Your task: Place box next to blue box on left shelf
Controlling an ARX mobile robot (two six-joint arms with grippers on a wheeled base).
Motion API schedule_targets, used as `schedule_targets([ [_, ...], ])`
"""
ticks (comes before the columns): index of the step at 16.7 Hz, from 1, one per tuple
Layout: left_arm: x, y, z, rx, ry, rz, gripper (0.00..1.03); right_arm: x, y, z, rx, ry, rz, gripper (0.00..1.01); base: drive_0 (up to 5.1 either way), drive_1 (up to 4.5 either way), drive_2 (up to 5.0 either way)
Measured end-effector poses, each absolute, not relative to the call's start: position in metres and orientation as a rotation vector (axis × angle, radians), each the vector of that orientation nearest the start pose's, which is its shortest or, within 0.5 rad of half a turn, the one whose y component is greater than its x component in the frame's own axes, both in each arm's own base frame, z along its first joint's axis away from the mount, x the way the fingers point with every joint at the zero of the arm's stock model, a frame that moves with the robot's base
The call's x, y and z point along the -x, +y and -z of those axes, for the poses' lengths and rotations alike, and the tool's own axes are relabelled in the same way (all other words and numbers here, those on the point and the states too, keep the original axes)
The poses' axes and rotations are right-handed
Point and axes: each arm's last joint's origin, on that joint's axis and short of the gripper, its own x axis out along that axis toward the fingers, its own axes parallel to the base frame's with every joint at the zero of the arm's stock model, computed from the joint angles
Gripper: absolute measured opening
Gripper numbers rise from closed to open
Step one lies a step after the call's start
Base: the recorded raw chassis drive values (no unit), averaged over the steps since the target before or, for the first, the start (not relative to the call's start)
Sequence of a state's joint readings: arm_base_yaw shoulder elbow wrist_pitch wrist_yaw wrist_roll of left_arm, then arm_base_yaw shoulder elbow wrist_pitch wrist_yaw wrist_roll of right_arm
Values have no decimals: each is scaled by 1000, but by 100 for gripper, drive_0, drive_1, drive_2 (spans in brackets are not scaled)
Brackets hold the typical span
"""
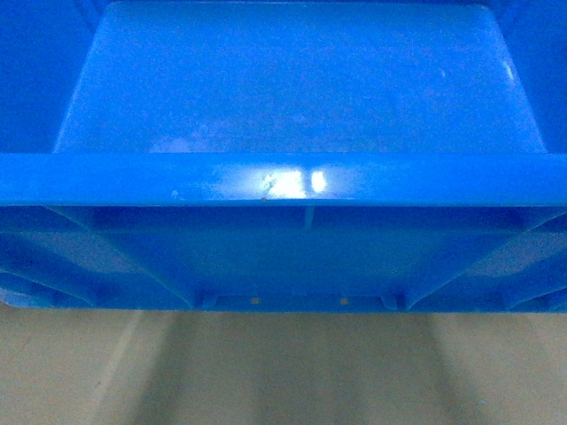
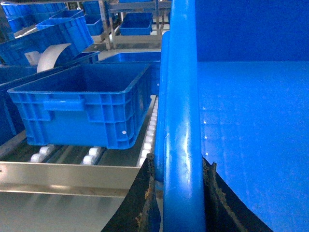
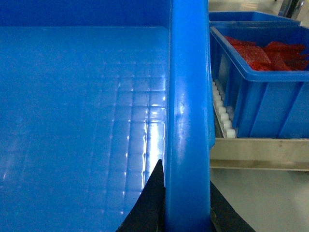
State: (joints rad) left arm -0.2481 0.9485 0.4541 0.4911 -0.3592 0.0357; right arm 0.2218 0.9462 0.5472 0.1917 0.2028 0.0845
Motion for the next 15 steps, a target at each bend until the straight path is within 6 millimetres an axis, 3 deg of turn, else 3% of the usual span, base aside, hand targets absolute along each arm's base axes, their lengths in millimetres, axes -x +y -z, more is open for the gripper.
schedule_targets([
  [15,-201,-41,-254,-37,6,-112,18,-205,40,-258,-40,201,-11,8,7,436,-422],
])
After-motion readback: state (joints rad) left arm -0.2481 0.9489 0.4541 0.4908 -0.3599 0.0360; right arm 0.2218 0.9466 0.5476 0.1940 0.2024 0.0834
